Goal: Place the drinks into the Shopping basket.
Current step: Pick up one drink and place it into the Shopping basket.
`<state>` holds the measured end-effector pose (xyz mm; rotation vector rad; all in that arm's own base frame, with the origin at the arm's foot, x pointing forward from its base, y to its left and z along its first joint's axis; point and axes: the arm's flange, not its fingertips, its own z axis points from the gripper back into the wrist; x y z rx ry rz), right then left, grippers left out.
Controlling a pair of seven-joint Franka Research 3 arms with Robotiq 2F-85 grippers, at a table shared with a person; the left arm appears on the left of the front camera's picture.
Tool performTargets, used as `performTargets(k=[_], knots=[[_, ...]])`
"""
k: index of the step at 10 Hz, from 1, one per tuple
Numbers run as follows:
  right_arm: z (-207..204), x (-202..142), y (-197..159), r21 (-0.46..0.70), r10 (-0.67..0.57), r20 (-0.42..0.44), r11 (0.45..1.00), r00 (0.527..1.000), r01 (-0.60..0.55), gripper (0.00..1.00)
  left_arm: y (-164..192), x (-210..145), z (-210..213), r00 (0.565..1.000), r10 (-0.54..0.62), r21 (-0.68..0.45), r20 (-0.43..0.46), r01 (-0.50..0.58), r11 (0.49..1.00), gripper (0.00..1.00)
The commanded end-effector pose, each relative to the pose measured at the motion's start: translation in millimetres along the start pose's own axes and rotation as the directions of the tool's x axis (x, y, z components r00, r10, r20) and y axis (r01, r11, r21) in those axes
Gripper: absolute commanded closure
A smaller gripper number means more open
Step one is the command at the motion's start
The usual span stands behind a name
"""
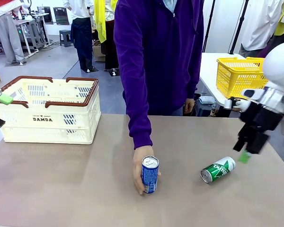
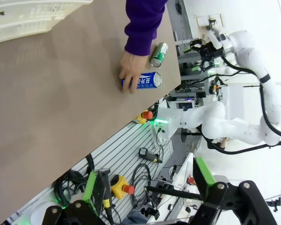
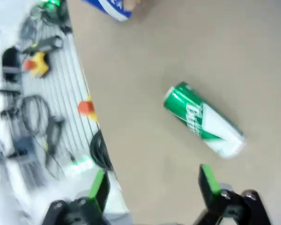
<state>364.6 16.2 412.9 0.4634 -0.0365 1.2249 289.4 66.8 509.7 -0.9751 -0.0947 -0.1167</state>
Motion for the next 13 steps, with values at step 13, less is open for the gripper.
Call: performTargets(k=[13], knots=[[-19.6, 24.4, 9.5, -0.214, 0.293, 0.169, 0.943, 0.941, -0.255, 0.0, -2.0, -0.1, -0.4, 1.0, 0.005, -0.015, 0.009, -0.004, 1.0, 0.0]])
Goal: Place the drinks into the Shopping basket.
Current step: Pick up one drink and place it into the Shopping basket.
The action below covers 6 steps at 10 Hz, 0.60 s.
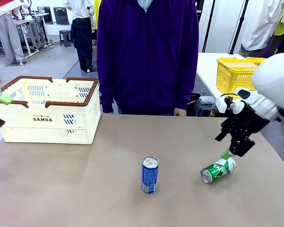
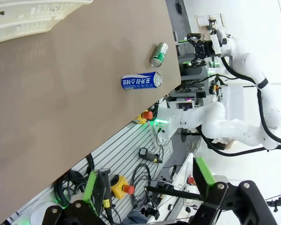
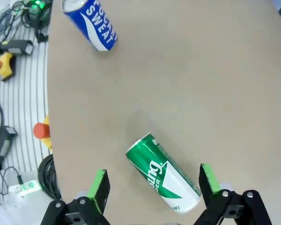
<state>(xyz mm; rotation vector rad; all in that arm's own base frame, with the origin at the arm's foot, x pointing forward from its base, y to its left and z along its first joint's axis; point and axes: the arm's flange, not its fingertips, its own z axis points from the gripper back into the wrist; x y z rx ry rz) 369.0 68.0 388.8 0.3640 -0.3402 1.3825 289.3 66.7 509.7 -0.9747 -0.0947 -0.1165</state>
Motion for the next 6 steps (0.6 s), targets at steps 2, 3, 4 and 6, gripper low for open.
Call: performTargets(k=[2, 3, 4, 6], knots=[[0.0, 0.0, 0.0, 0.0, 0.0, 0.0, 1.0, 1.0, 0.0, 0.0, -1.9, -0.1, -0.3, 1.0, 0.004, -0.015, 0.009, -0.004, 1.0, 0.0], [-18.2, 0.5, -8.0, 0.114, 0.245, -0.036, 0.964, 0.969, -0.239, 0.0, -1.9, -0.1, -0.3, 1.0, 0.004, -0.015, 0.009, -0.004, 1.0, 0.0], [-30.7, -8.1, -14.8, 0.163, 0.277, -0.069, 0.951, 0.958, -0.263, 0.0, -1.9, -0.1, -0.3, 1.0, 0.004, -0.015, 0.009, -0.004, 1.0, 0.0], [-48.2, -15.6, -21.6, 0.194, 0.334, -0.169, 0.934, 0.927, -0.301, 0.0, -1.9, -0.1, -0.3, 1.0, 0.004, -0.015, 0.009, -0.004, 1.0, 0.0]])
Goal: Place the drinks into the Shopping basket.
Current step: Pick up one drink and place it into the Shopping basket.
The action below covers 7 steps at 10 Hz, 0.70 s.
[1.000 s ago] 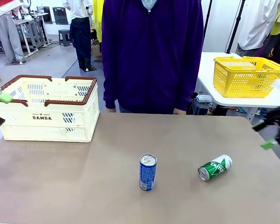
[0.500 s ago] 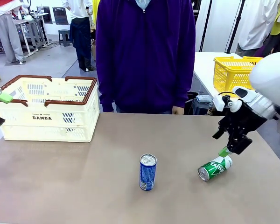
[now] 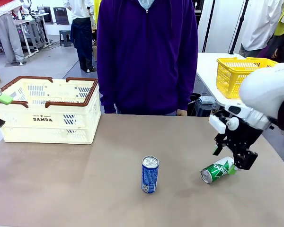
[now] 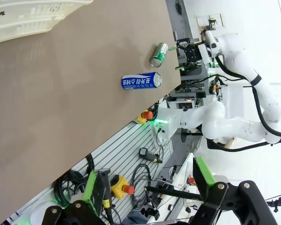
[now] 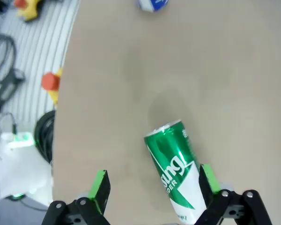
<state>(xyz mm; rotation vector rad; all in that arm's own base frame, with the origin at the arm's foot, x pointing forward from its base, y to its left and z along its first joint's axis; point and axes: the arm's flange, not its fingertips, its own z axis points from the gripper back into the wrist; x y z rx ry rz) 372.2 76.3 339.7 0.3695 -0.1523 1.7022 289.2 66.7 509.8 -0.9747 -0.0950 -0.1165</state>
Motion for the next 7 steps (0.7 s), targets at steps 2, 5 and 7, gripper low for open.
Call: performTargets(k=[2, 5, 7], knots=[[-19.0, -7.1, -18.1, 0.015, 0.089, -0.106, 0.996, 0.99, -0.088, 0.0, -1.9, 0.0, -0.4, 1.0, 0.005, -0.015, 0.009, -0.004, 1.0, 0.0], [-50.7, -16.4, -22.2, -0.004, 0.137, -0.112, 0.99, 0.984, -0.138, 0.0, -1.9, 0.0, -0.4, 1.0, 0.005, -0.015, 0.009, -0.004, 1.0, 0.0], [-60.1, -21.9, -24.2, 0.009, 0.136, -0.121, 0.991, 0.983, -0.136, 0.0, -1.9, 0.0, -0.4, 1.0, 0.005, -0.015, 0.009, -0.004, 1.0, 0.0]])
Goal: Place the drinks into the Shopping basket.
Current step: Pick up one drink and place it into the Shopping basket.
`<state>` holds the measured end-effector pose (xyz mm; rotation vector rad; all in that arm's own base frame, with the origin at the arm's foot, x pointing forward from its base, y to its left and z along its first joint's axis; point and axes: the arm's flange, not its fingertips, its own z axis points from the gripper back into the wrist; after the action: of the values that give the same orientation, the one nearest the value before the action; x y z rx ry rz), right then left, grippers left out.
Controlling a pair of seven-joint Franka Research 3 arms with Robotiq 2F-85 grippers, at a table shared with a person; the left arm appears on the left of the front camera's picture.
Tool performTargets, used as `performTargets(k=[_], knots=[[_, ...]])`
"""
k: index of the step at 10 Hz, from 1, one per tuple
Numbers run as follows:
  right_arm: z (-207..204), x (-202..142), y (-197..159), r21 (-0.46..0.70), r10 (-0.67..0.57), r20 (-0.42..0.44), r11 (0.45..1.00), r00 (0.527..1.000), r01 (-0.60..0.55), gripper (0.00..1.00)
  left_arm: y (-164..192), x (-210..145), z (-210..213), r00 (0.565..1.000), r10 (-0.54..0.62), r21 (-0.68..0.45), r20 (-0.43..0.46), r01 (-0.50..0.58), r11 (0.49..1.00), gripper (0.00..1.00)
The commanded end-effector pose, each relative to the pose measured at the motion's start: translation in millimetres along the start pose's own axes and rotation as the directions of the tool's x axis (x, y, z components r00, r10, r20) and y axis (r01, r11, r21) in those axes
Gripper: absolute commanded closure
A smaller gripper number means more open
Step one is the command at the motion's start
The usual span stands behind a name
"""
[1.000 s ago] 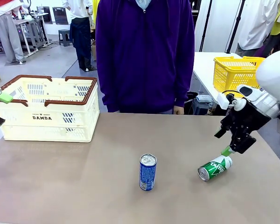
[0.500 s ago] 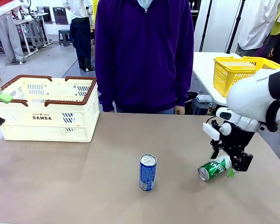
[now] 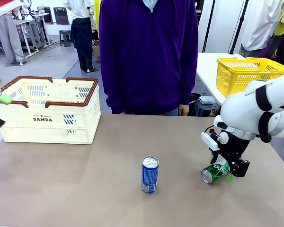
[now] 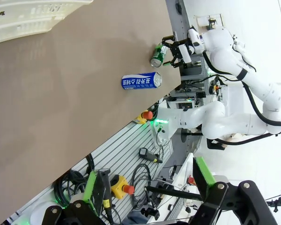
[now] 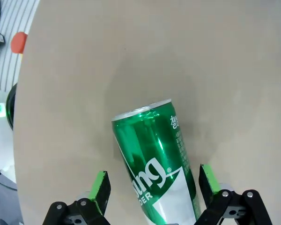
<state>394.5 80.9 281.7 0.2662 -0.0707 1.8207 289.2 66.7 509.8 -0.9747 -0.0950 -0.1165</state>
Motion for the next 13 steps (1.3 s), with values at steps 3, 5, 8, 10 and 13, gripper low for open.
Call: performTargets(k=[3, 5, 8, 10, 13], knots=[[-9.2, -0.3, 6.4, 0.019, 0.07, 0.032, 0.997, 0.997, -0.071, 0.97, -1.9, 0.0, -0.4, 1.0, 0.005, -0.015, 0.009, -0.004, 1.0, 0.0], [-5.7, -0.3, 7.1, -0.016, 0.037, 0.009, 0.999, 0.999, -0.037, 1.0, -1.9, 0.0, -0.4, 1.0, 0.005, -0.015, 0.009, -0.004, 1.0, 0.0], [-3.2, 1.1, 7.3, -0.032, 0.012, 0.004, 0.999, 1.0, -0.012, 1.0, -1.9, 0.0, -0.4, 1.0, 0.005, -0.015, 0.009, -0.004, 1.0, 0.0], [-3.7, 1.4, 6.3, -0.028, 0.004, 0.01, 1.0, 1.0, -0.004, 1.0, -1.9, 0.0, -0.4, 1.0, 0.005, -0.015, 0.009, -0.004, 1.0, 0.0], [20.8, 18.4, -2.1, -0.072, -0.169, 0.14, 0.981, 0.976, 0.18, 1.0, -1.9, 0.0, -0.4, 1.0, 0.005, -0.015, 0.009, -0.004, 1.0, 0.0]])
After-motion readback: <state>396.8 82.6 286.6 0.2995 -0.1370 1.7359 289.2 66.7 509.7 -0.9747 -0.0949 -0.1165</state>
